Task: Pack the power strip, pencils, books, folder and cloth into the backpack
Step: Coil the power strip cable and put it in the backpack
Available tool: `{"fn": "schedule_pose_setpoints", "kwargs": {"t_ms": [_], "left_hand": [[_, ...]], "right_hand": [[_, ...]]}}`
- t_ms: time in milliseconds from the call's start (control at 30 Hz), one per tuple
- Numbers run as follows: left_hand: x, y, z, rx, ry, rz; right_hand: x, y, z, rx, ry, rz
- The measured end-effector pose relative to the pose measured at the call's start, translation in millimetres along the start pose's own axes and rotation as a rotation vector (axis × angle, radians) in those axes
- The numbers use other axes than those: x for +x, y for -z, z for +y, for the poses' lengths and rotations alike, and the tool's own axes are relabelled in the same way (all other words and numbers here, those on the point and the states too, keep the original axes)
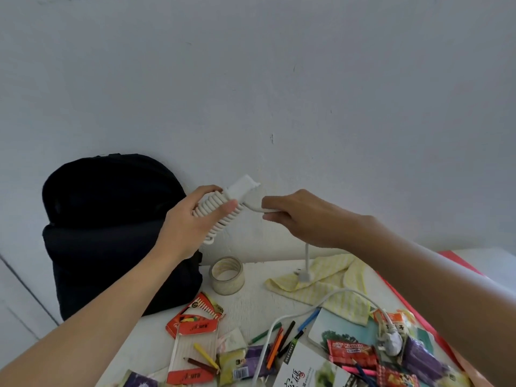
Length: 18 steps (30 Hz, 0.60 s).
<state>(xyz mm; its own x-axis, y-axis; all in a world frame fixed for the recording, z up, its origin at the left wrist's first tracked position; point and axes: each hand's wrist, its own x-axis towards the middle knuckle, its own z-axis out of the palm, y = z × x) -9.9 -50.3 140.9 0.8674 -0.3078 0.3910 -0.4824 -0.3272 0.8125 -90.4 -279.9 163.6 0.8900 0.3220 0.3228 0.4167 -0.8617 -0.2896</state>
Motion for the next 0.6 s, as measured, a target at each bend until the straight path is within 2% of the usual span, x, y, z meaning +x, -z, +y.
{"fn": "schedule_pose_setpoints", "kwargs": {"t_ms": [100,167,233,333,400,467,600], "left_hand": [[-2.3,3.5,-0.9,0.287,-0.098,-0.121],[-6.7,4.9,0.2,0.365,-0.152,-0.168],[-12.3,6.5,3.5,0.323,-0.164,-0.199],[-19.8,2.8,12.8,0.108,-0.134,-0.234],[-21.7,-2.8,19.5,0.032,-0.141,-0.249],[-23.8,-9.1,25.5,-0.005,-0.129,-0.285],[-26.9,-16.4,30.4,-0.044,-0.057,-0.406]], "right_hand": [[8.5,-1.3,-5.3,-0.060,0.160,0.080],[11.7,3.1,-6.5,-0.084,0.227,0.184],[13.9,12.6,-9.1,-0.014,0.270,0.307],[17.2,26.3,-12.2,0.126,0.293,0.394],[18.9,34.2,-13.6,0.303,0.216,0.338],[20.2,39.7,-12.2,0.458,0.134,0.203],[19.9,43.2,-3.4,0.578,-0.004,-0.061]]}}
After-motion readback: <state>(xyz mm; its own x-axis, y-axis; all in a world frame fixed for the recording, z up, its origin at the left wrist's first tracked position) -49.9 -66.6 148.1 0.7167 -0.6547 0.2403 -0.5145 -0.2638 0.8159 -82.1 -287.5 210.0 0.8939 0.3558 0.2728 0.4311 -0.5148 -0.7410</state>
